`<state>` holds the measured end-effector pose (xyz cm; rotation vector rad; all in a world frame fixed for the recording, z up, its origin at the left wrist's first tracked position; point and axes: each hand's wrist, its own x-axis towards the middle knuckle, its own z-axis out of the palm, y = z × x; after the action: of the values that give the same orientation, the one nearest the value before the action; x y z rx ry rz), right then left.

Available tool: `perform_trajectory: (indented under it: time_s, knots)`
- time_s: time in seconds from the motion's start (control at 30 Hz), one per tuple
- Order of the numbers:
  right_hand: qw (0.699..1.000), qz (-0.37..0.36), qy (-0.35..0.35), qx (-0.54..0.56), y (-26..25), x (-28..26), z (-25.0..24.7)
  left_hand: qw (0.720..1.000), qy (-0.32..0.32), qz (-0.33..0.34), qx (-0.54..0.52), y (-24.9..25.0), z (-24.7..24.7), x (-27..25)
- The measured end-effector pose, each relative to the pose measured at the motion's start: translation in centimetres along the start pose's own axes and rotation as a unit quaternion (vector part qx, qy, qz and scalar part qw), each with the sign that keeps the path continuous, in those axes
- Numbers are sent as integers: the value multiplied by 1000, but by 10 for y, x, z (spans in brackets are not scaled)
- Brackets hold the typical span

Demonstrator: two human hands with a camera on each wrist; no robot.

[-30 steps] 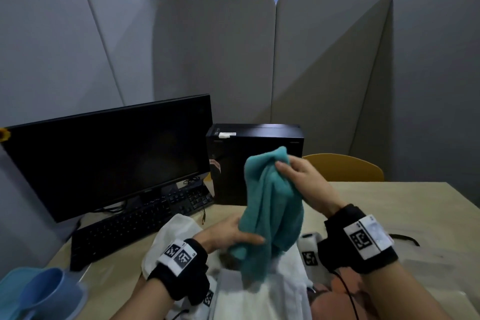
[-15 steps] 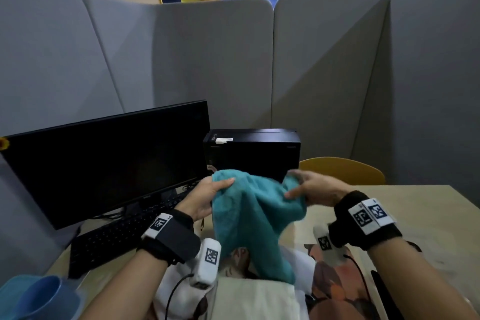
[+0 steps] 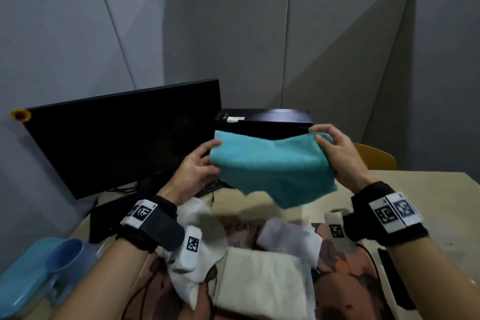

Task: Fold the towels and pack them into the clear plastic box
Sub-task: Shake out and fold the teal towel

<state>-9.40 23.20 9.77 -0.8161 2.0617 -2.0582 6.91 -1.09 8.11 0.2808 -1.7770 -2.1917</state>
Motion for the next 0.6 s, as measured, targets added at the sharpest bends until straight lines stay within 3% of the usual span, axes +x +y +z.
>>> perform_trajectory:
  time_s: [0.07, 0.13, 0.23, 0.3, 0.4, 0.53, 0.6]
  knots:
    - [994, 39, -77, -70, 31, -29, 1, 992, -64, -100, 34, -31, -15, -22]
    - [970, 147, -163, -107, 75, -62, -1, 968, -114, -217, 50, -69, -30, -43]
    - [876, 308, -297, -221, 126, -114, -4, 920, -164, -341, 99, -124, -43, -69]
    - [849, 350, -323, -230, 138, -139, -9, 893, -186, -370, 174, -145, -44, -81]
    - [865, 362, -290, -189, 134, -152, -15, 891, -176, -355, 220, -144, -32, -85]
    - [920, 267, -224, -178, 109, -152, -19, 927, -115, -259, 244, -128, -25, -76]
    - [937, 213, -184, -207, 98, -154, -22, 936, -101, -244, 234, -121, -22, -74]
